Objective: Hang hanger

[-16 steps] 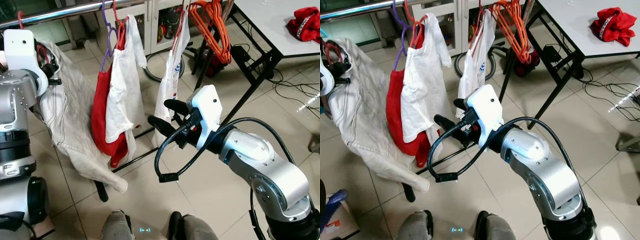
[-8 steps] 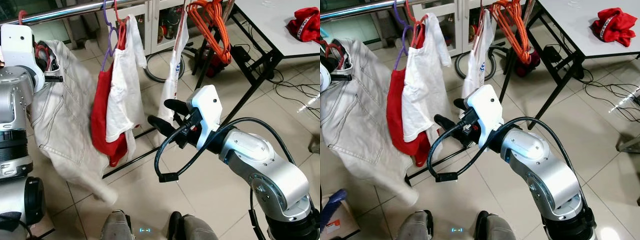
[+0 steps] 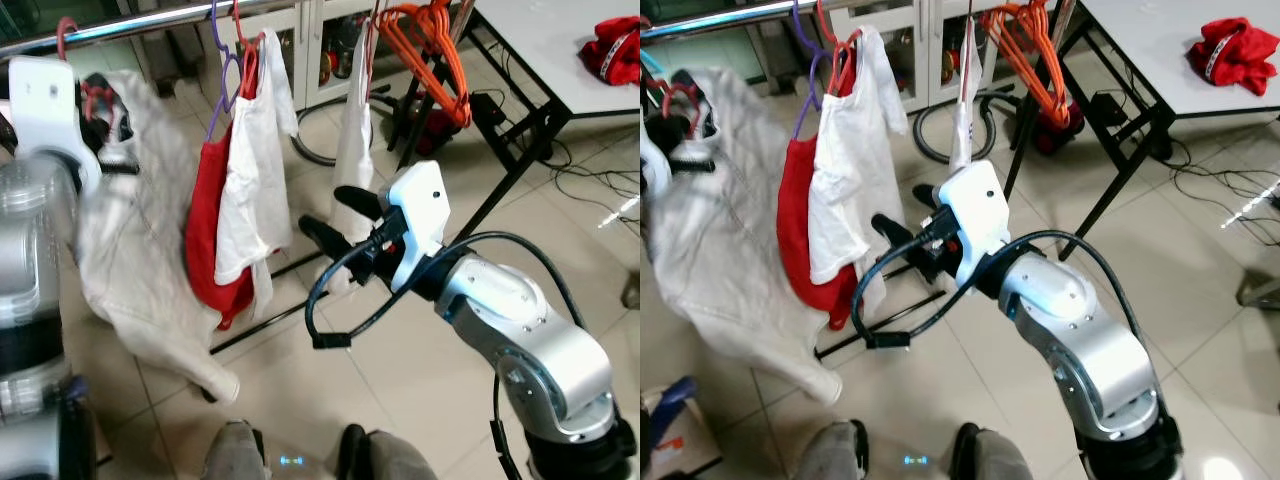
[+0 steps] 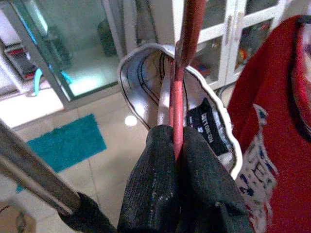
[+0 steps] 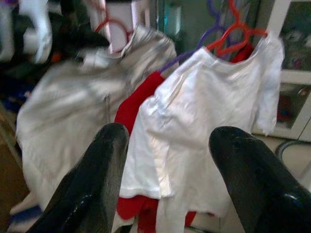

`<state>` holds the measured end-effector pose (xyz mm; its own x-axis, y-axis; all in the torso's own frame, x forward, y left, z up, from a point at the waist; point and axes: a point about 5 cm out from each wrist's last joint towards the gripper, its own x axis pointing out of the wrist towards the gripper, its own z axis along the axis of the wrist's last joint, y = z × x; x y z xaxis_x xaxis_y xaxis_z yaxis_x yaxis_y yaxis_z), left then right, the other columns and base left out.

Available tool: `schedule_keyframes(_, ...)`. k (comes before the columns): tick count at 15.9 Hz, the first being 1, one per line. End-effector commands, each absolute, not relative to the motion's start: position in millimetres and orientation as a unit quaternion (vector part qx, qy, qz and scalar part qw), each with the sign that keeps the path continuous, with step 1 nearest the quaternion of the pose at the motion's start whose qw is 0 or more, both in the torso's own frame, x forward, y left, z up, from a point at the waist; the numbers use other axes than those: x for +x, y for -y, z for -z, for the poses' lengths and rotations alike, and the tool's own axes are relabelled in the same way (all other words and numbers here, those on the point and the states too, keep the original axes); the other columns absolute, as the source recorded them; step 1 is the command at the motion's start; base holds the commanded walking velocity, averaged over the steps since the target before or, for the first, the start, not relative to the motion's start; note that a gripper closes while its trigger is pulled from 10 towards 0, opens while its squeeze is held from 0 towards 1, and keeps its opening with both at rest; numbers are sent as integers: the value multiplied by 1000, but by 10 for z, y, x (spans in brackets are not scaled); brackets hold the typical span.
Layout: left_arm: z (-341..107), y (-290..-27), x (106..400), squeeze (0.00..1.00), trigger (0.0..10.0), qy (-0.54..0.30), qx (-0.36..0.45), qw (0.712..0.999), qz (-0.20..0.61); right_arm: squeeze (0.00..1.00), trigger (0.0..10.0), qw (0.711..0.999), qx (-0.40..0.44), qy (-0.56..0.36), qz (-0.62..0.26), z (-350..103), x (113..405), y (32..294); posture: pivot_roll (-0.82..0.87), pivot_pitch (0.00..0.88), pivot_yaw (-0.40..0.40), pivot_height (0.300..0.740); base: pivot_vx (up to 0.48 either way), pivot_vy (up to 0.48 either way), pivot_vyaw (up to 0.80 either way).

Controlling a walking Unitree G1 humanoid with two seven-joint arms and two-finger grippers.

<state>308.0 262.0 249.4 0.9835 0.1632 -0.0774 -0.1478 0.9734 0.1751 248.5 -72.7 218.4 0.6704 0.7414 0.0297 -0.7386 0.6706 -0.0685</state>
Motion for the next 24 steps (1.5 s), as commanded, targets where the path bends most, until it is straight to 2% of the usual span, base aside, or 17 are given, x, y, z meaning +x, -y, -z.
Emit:
schedule_keyframes(1, -2696, -2640, 2964, 0, 0, 29, 88, 992, -85, 0, 10000, 922, -22, 33, -386, -2170, 2509, 777, 129, 127, 5, 740, 0, 0, 0)
schedule_keyframes(3, -2618, -2685, 2813, 0, 0, 52, 95, 989, -105, 0, 10000, 926, -8, 44, -375, -2168, 2525, 793, 126, 115, -4, 740, 0, 0, 0)
schedule_keyframes(6, -2578, -2594, 2641, 0, 0, 103, 101, 985, -96, 0, 10000, 927, -3, 40, -373, -2093, 2551, 826, 131, 100, -30, 740, 0, 0, 0)
schedule_keyframes(11, -2294, -2470, 2417, 0, 0, 74, 102, 988, -90, 0, 10000, 927, -10, -8, -376, -1861, 2550, 869, 113, 92, -54, 740, 0, 0, 0)
schedule_keyframes(12, -2154, -2454, 2340, 0, 10000, 45, 117, 986, -105, 0, 10000, 925, -14, -27, -379, -1733, 2503, 905, 107, 84, -71, 740, 0, 0, 0)
schedule_keyframes(15, -1863, -2365, 2207, 0, 10000, -16, 93, 990, -103, 0, 10000, 920, -9, -73, -385, -1516, 2423, 957, 104, 93, -92, 740, 0, 0, 0)
schedule_keyframes(17, -1778, -2304, 2154, 0, 10000, -3, 88, 991, -96, 0, 10000, 919, -9, -92, -383, -1397, 2404, 974, 107, 94, -103, 740, 0, 0, 0)
schedule_keyframes(24, -1639, -2182, 2030, 0, 10000, -33, 97, 992, -78, 0, 10000, 921, -6, -113, -373, -1253, 2379, 1012, 111, 90, -123, 740, 0, 0, 0)
